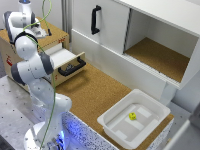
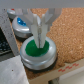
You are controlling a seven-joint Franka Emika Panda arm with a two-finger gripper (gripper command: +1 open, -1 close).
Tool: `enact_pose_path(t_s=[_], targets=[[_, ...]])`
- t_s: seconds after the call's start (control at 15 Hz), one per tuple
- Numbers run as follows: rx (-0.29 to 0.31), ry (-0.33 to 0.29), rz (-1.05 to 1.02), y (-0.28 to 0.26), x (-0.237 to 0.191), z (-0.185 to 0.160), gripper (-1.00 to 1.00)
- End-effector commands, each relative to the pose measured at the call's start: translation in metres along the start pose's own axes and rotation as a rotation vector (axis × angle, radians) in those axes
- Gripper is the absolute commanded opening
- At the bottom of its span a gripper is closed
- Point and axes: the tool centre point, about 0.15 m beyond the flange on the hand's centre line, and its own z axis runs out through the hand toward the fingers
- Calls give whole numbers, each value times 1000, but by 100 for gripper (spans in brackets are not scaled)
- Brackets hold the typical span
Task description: Turn on the green led light
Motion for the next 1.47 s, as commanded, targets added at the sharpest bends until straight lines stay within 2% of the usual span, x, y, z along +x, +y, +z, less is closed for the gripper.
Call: enact_pose_path(t_s=[0.0,0.07,0.13,0.2,0.33,0.4,0.47,0.53,0.6,0.93,1.4], targets=[[-77,-141,39,2,5,30,-100],[-77,-127,59,3,2,28,-100],[-70,-87,85,4,2,17,-100],[-52,-32,150,7,3,-6,-100],[26,119,253,8,2,-76,-100],[34,171,279,8,-3,-105,-100],[48,208,305,9,-9,-124,100],[70,247,376,15,-18,-144,100],[73,269,426,21,-27,-148,100],[12,299,625,51,-67,-156,100],[-40,335,843,84,-110,-158,100]])
